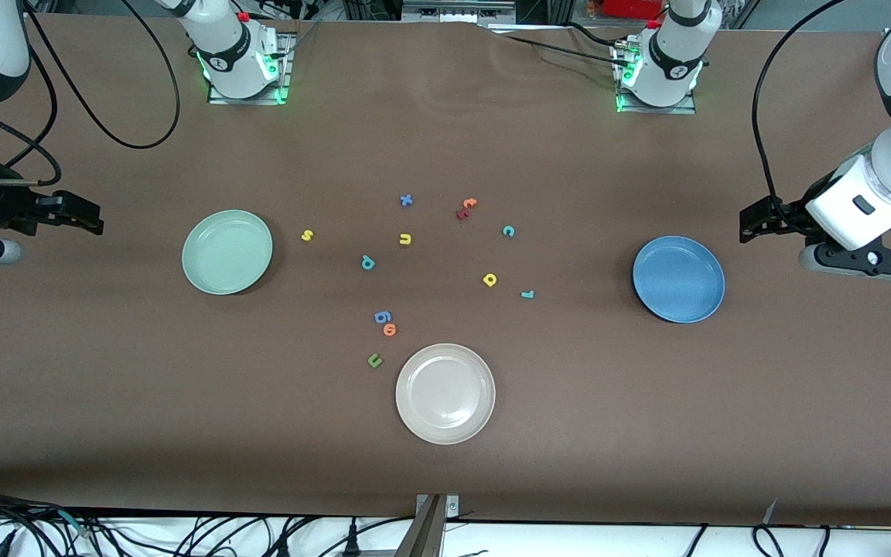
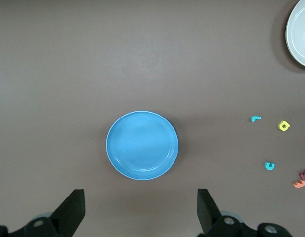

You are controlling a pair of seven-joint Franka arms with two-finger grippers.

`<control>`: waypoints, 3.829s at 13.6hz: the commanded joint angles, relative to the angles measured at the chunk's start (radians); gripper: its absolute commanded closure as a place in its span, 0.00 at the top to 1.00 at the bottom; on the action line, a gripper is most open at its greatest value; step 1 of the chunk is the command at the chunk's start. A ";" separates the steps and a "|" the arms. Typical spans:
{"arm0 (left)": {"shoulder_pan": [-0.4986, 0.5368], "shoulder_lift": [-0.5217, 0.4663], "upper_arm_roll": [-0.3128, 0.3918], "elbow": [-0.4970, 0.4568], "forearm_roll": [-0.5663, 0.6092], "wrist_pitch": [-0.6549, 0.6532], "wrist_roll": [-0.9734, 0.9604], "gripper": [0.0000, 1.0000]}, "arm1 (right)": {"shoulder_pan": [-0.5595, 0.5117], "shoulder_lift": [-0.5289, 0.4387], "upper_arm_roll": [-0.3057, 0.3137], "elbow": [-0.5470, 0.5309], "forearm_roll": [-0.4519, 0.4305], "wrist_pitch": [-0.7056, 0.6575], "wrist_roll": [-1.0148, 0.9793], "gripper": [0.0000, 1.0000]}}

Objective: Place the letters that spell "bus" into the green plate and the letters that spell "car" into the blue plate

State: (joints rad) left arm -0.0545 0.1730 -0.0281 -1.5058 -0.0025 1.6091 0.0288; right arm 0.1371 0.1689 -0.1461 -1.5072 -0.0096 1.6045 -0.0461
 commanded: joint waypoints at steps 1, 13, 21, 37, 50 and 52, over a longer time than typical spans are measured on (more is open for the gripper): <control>-0.005 0.005 0.004 0.025 0.004 -0.021 0.020 1.00 | 0.009 -0.014 -0.012 -0.018 0.022 0.012 -0.018 1.00; 0.009 0.019 0.005 0.019 0.004 -0.023 0.025 1.00 | 0.007 -0.014 -0.012 -0.019 0.022 0.011 -0.018 1.00; -0.008 0.026 0.004 0.024 0.004 -0.021 0.011 1.00 | 0.007 -0.015 -0.012 -0.019 0.022 0.011 -0.018 1.00; 0.004 0.031 0.005 0.024 0.002 -0.017 0.023 1.00 | 0.102 -0.008 -0.012 -0.019 0.022 0.015 0.153 1.00; 0.004 0.040 0.007 0.021 -0.026 -0.018 0.025 1.00 | 0.481 0.092 -0.012 -0.178 0.097 0.237 0.832 0.99; -0.011 0.057 0.004 0.010 -0.019 -0.028 0.020 1.00 | 0.536 0.115 -0.010 -0.217 0.099 0.287 0.937 0.98</control>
State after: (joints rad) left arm -0.0564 0.2090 -0.0260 -1.5084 -0.0090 1.6002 0.0288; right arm 0.6292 0.2828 -0.1430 -1.6719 0.0744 1.8402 0.8060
